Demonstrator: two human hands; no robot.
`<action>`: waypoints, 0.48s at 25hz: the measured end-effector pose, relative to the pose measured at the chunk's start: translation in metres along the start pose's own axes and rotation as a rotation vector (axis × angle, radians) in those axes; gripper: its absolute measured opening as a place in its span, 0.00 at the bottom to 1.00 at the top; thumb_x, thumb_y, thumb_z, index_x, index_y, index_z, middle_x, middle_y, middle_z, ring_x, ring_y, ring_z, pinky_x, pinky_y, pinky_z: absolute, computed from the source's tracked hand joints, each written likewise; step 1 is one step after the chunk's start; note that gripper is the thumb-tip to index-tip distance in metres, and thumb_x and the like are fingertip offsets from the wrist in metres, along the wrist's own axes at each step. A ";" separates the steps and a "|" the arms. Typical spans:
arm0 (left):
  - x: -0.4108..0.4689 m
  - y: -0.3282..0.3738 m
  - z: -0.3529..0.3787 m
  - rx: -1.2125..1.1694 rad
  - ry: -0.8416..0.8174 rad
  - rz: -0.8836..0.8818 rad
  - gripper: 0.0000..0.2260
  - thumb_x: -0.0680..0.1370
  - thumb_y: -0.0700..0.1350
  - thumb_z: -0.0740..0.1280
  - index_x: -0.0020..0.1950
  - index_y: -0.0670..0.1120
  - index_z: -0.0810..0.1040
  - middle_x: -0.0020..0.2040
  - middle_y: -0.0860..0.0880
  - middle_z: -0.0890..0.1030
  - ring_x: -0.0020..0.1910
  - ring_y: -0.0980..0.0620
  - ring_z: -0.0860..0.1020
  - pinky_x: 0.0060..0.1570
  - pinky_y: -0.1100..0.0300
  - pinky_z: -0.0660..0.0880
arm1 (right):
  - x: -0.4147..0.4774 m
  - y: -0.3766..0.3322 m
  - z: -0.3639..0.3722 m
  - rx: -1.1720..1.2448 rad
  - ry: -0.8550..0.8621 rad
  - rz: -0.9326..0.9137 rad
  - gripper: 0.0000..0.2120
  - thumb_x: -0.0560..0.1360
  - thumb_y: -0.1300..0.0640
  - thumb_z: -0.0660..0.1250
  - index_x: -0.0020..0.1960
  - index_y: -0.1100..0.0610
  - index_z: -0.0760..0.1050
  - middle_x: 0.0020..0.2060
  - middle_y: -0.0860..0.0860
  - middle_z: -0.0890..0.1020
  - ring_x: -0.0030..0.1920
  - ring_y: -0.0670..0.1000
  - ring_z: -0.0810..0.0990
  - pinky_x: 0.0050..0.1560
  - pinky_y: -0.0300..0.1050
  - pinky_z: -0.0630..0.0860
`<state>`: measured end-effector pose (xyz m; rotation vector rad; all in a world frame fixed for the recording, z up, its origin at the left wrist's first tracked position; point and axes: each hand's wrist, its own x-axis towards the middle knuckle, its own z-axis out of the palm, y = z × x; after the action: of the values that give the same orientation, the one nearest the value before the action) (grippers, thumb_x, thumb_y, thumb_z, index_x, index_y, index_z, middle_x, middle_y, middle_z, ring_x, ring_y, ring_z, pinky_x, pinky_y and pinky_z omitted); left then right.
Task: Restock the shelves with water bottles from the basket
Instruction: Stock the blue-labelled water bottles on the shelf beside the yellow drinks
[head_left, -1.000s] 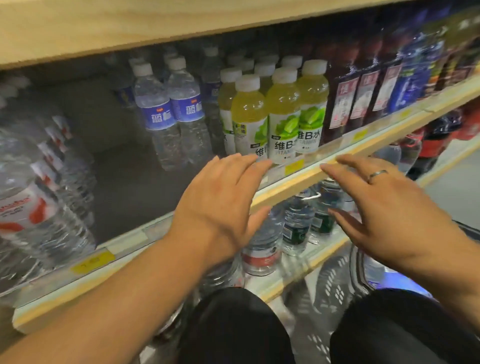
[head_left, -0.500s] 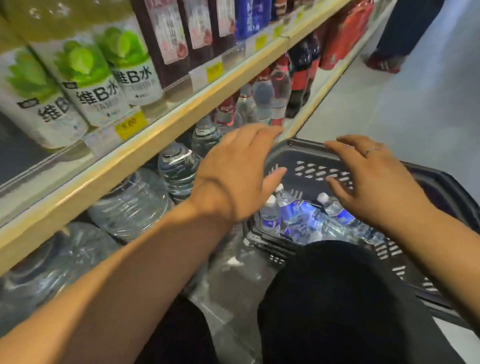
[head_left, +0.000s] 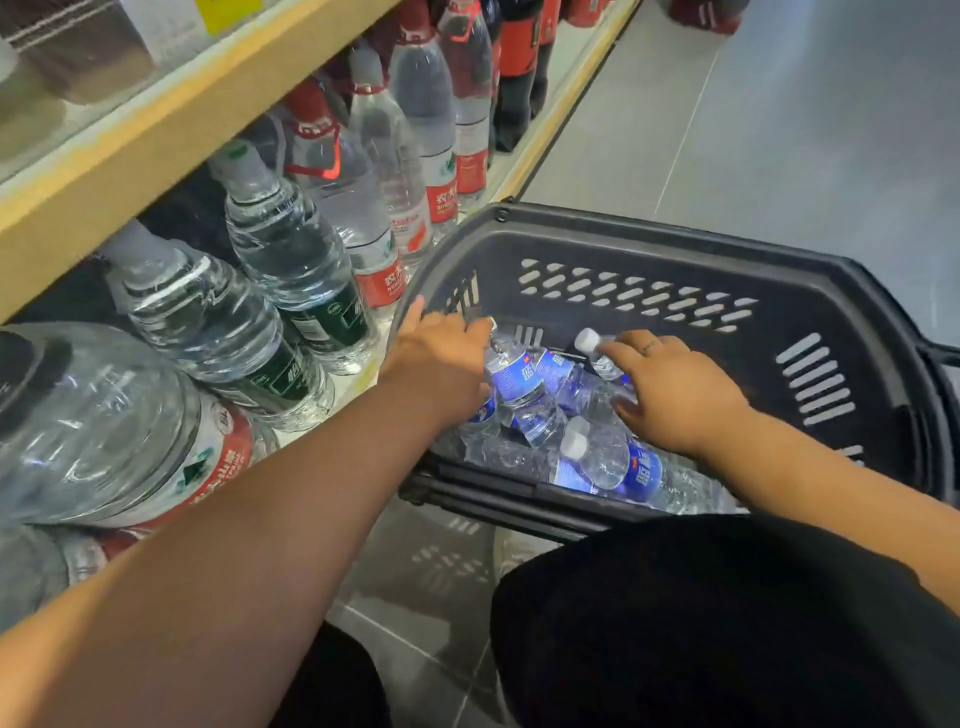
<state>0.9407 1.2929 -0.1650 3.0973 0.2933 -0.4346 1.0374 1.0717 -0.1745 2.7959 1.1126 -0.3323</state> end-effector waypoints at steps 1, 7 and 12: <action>0.005 0.003 0.001 0.115 -0.034 0.008 0.28 0.77 0.55 0.63 0.74 0.49 0.61 0.65 0.46 0.74 0.68 0.45 0.68 0.74 0.44 0.42 | 0.002 0.001 0.009 -0.007 -0.062 -0.010 0.30 0.75 0.47 0.63 0.74 0.50 0.60 0.70 0.52 0.67 0.64 0.58 0.71 0.57 0.53 0.75; 0.045 0.013 0.023 0.363 -0.172 -0.017 0.19 0.78 0.46 0.58 0.70 0.51 0.71 0.69 0.49 0.73 0.72 0.47 0.65 0.73 0.43 0.39 | 0.008 0.008 0.048 0.063 -0.296 -0.007 0.34 0.74 0.45 0.64 0.76 0.50 0.56 0.69 0.54 0.68 0.63 0.58 0.73 0.60 0.54 0.74; 0.044 0.020 0.033 0.107 -0.170 -0.003 0.16 0.77 0.39 0.62 0.64 0.40 0.74 0.60 0.41 0.73 0.60 0.37 0.75 0.57 0.47 0.73 | 0.009 0.008 0.054 0.260 -0.536 0.015 0.37 0.72 0.50 0.69 0.77 0.49 0.56 0.62 0.54 0.77 0.53 0.51 0.79 0.61 0.49 0.74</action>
<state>0.9768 1.2809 -0.2094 3.1346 0.2812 -0.7322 1.0411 1.0619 -0.2285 2.6522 0.9675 -1.2145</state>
